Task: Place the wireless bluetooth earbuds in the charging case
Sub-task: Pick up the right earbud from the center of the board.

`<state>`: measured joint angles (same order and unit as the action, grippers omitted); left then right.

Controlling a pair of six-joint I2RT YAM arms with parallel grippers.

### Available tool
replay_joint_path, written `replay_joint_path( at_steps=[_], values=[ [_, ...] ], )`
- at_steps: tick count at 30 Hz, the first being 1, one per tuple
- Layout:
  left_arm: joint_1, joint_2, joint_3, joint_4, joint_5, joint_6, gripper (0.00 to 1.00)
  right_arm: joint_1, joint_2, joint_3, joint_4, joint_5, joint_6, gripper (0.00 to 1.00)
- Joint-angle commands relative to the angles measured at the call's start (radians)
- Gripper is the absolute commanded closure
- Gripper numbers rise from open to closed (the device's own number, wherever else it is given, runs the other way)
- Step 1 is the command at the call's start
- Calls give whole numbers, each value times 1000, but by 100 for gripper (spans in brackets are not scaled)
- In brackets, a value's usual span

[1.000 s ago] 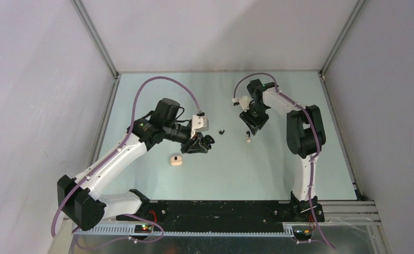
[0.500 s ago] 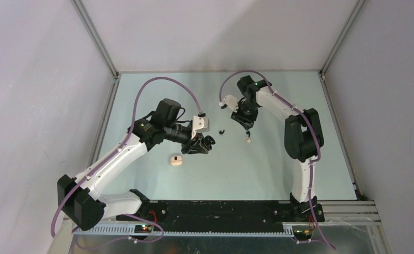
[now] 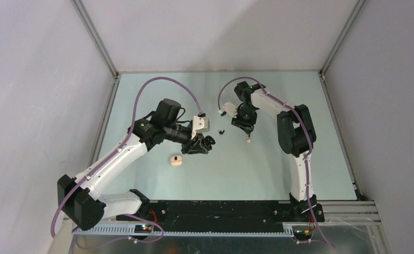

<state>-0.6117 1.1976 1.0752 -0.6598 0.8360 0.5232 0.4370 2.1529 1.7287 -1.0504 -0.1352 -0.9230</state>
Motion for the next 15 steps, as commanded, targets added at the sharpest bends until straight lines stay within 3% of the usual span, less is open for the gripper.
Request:
replay_joint_path(
  at_steps=[1, 15],
  values=[
    [-8, -1, 8, 15, -6, 8, 100, 3, 20, 46, -21, 9, -28, 52],
    [-12, 9, 9, 12, -10, 10, 100, 12, 57, 55, -23, -14, -29, 56]
  ],
)
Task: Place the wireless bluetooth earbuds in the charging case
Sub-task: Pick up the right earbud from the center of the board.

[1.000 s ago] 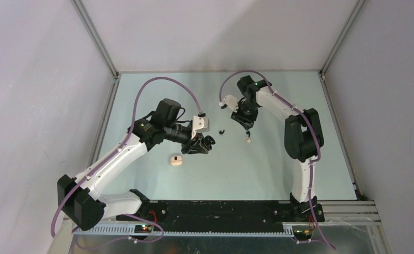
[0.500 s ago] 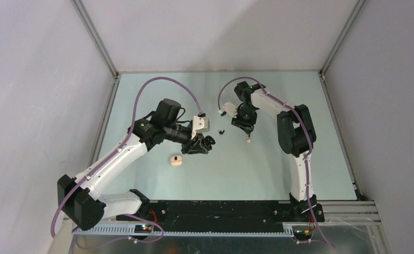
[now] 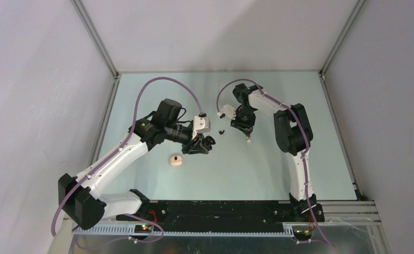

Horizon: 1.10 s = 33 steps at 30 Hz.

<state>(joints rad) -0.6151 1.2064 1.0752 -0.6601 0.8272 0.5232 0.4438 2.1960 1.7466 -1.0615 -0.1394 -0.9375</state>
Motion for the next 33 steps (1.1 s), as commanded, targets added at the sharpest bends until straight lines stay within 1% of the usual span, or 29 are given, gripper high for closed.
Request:
replay_joint_path(
  at_steps=[1, 12, 16, 19, 22, 25, 30, 33],
  values=[
    [-9, 2, 9, 14, -3, 10, 100, 6, 18, 37, -12, -9, -14, 57],
    [-14, 9, 10, 14, -7, 12, 100, -3, -4, 37, -11, -37, -7, 77],
    [-17, 13, 11, 13, -9, 12, 100, -10, -43, 28, -5, -46, 6, 81],
    [-18, 13, 11, 15, -9, 9, 100, -19, -81, 19, 34, -40, 32, 82],
    [-17, 16, 8, 36, -7, -9, 100, -33, -158, -25, 110, -3, 83, 83],
    [-18, 28, 2, 69, -3, -55, 100, -46, -274, -111, 227, 21, 137, 82],
    [-17, 62, -3, 151, -5, -160, 100, -50, -460, -253, 420, 62, 232, 82],
    [-18, 81, -3, 215, -32, -222, 100, -43, -587, -325, 499, 108, 316, 82]
  ],
)
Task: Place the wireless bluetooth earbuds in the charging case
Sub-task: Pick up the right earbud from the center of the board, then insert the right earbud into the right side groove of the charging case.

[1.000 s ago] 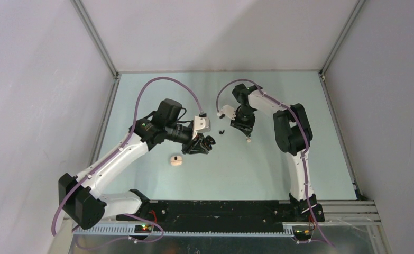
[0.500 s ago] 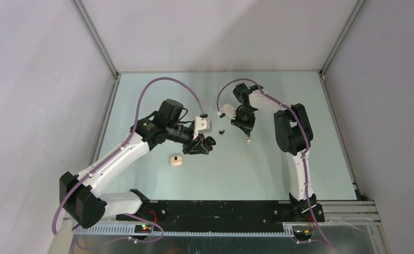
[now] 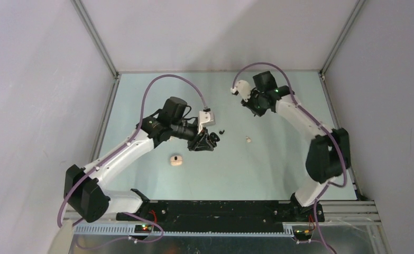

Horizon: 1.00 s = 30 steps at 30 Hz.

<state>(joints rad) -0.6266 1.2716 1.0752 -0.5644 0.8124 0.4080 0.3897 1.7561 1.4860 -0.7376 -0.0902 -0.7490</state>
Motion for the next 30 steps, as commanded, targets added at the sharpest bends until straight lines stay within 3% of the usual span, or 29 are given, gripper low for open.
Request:
replay_joint_path(
  at_steps=[1, 7, 14, 21, 30],
  values=[
    [-5, 19, -3, 133, -36, -140, 100, 16, -196, -78, 202, 77, 145, 82],
    [13, 56, 84, 132, -78, -210, 100, 104, -353, -85, 290, 223, 266, 82],
    [54, 87, 222, 36, -38, -205, 100, 332, -450, -85, 422, 398, 259, 81],
    [97, 61, 103, 258, 76, -363, 100, 447, -465, -61, 406, 473, 312, 81],
    [138, 14, -44, 554, 229, -537, 100, 530, -495, -65, 332, 407, 368, 80]
  ],
)
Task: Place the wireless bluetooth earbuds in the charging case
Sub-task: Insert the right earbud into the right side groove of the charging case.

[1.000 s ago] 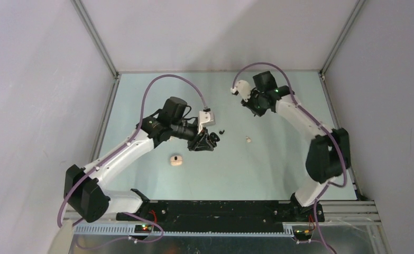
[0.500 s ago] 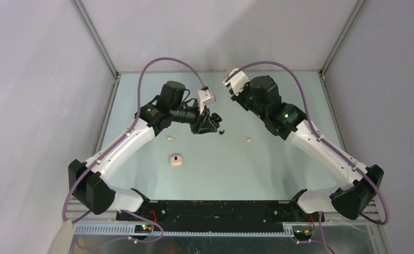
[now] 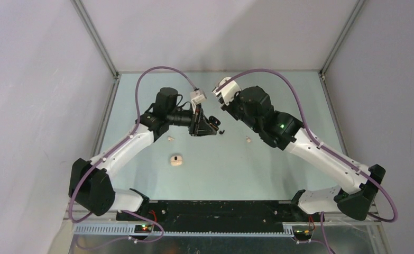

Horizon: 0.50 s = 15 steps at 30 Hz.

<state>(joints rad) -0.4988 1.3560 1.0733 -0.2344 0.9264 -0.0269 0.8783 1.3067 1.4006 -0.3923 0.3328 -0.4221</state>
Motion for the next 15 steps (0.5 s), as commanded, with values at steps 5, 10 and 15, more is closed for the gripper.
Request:
replay_joint_path(
  at_steps=[5, 10, 15],
  values=[
    [13, -106, -123, 363, 149, -150, 100, 63, -62, 30, -60, -48, -6, 80],
    [13, -153, -148, 347, 56, -7, 100, 66, -91, 33, -116, -108, -49, 80],
    [17, -169, -141, 313, 59, 96, 100, 81, -94, 90, -214, -163, -123, 79]
  ],
)
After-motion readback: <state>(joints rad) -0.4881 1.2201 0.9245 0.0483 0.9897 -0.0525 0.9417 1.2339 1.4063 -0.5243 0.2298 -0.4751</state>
